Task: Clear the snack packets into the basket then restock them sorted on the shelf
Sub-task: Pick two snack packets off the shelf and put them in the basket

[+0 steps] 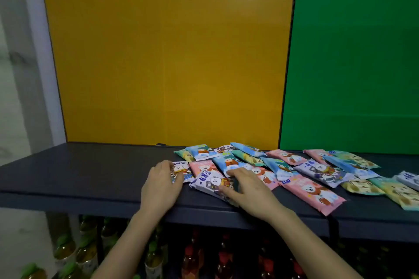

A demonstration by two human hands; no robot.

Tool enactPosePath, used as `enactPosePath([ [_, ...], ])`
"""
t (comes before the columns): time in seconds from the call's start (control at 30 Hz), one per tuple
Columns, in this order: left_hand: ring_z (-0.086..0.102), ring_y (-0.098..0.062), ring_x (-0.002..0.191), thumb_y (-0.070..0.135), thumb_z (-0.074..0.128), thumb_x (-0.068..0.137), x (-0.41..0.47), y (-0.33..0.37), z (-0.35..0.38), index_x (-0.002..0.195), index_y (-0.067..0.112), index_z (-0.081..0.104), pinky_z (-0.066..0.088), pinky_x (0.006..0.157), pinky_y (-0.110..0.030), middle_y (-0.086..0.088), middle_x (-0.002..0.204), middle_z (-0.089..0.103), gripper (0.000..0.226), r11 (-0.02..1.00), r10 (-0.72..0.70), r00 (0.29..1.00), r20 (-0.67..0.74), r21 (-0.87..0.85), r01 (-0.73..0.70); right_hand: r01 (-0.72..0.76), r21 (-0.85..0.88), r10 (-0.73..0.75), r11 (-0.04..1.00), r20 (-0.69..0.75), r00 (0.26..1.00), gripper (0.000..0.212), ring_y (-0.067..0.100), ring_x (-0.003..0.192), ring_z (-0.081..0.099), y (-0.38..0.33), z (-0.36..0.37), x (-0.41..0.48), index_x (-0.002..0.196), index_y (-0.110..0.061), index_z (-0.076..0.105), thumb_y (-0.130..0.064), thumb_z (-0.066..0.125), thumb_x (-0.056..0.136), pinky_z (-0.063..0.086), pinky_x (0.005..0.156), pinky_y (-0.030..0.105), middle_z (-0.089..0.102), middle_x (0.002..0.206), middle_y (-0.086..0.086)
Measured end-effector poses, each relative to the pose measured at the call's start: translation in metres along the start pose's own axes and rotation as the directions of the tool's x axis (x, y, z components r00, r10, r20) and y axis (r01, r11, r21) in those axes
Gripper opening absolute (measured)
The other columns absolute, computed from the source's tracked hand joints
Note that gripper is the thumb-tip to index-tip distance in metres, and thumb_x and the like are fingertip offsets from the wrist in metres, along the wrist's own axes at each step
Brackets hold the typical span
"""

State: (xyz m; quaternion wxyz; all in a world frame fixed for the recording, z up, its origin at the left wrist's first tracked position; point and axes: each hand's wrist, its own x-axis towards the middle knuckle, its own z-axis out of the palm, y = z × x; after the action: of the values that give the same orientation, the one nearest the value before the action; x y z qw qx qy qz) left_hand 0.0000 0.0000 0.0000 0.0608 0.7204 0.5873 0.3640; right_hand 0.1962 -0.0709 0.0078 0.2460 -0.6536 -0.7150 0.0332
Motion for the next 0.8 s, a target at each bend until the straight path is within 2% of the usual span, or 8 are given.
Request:
enactPosePath([
  [0.13,0.037,-0.031,0.127,0.05,0.042,0.091,0.035,0.0,0.017,0.133,0.002,0.035,0.037,0.097,-0.04,-0.017,0.137,0.042,0.065,0.979,-0.196,0.96,0.2,0.097,0.179,-0.039,-0.048,0.044,0.998,0.107,0.993,0.073,0.016,0.123,0.043,-0.001,0.001,0.021,0.135,-0.019,0.041,-0.067,0.047,0.08,0.04,0.098,0.033,0.046,0.135,0.0],
  [0.27,0.029,-0.032,0.133,0.065,0.046,0.083,0.057,-0.001,0.036,0.139,0.001,0.026,0.032,0.104,-0.038,-0.018,0.143,0.037,0.087,0.949,-0.248,0.946,0.209,0.248,0.194,-0.11,-0.119,0.133,0.987,0.213,0.968,0.083,0.021,0.113,0.051,0.003,0.005,0.039,0.128,-0.015,0.047,-0.075,0.053,0.07,0.044,0.094,0.036,0.054,0.128,0.004],
  [0.43,0.042,-0.029,0.128,0.057,0.071,0.068,0.085,-0.006,0.028,0.134,0.0,0.031,0.041,0.097,-0.034,-0.015,0.14,0.041,0.097,0.94,-0.339,0.886,0.316,0.158,0.303,-0.204,-0.119,0.229,0.972,0.257,0.939,0.079,0.019,0.094,0.055,0.003,0.006,0.048,0.11,-0.014,0.052,-0.077,0.057,0.063,0.046,0.078,0.035,0.059,0.104,0.003],
  [0.53,0.05,-0.026,0.12,0.053,0.074,0.068,0.086,-0.009,0.016,0.127,0.004,0.045,0.044,0.092,-0.032,-0.01,0.131,0.051,0.082,0.949,-0.31,0.889,0.336,0.163,0.269,-0.233,-0.073,0.243,0.97,0.217,0.945,0.067,0.019,0.084,0.052,0.003,0.004,0.048,0.094,-0.014,0.051,-0.075,0.055,0.068,0.037,0.067,0.033,0.054,0.088,0.003],
  [0.6,0.058,-0.026,0.108,0.046,0.078,0.066,0.081,-0.019,0.012,0.108,0.005,0.057,0.048,0.084,-0.034,-0.011,0.117,0.061,0.063,0.95,-0.3,0.896,0.329,0.02,0.31,-0.224,-0.016,0.222,0.975,0.198,0.955,0.066,0.02,0.102,0.054,-0.001,0.002,0.044,0.113,-0.016,0.052,-0.069,0.054,0.075,0.04,0.076,0.033,0.058,0.109,0.004],
  [0.67,0.065,-0.026,0.097,0.035,0.081,0.067,0.071,-0.033,0.005,0.095,0.006,0.064,0.051,0.077,-0.034,-0.011,0.103,0.069,0.044,0.91,-0.256,0.925,0.281,-0.254,0.329,-0.196,0.074,0.185,0.978,0.128,0.974,0.071,0.021,0.12,0.048,-0.009,0.001,0.041,0.134,-0.014,0.042,-0.061,0.052,0.082,0.04,0.09,0.031,0.049,0.135,0.004],
  [0.73,0.066,-0.024,0.093,0.028,0.077,0.073,0.053,-0.051,-0.013,0.097,0.008,0.063,0.051,0.074,-0.032,-0.009,0.099,0.07,0.035,0.846,-0.238,0.955,0.174,-0.446,0.292,-0.142,0.23,0.136,0.963,0.042,0.99,0.065,0.021,0.121,0.048,-0.025,0.001,0.041,0.135,-0.011,0.041,-0.054,0.051,0.086,0.038,0.091,0.03,0.049,0.137,0.005],
  [0.8,0.066,-0.018,0.086,0.024,0.072,0.079,0.029,-0.073,-0.039,0.102,0.007,0.058,0.051,0.073,-0.029,-0.005,0.097,0.069,0.032,0.788,-0.282,0.957,0.071,-0.552,0.273,-0.074,0.359,0.078,0.931,0.002,0.997,0.054,0.021,0.111,0.054,-0.045,0.009,0.046,0.124,-0.012,0.049,-0.051,0.053,0.086,0.039,0.084,0.031,0.058,0.123,0.006],
])
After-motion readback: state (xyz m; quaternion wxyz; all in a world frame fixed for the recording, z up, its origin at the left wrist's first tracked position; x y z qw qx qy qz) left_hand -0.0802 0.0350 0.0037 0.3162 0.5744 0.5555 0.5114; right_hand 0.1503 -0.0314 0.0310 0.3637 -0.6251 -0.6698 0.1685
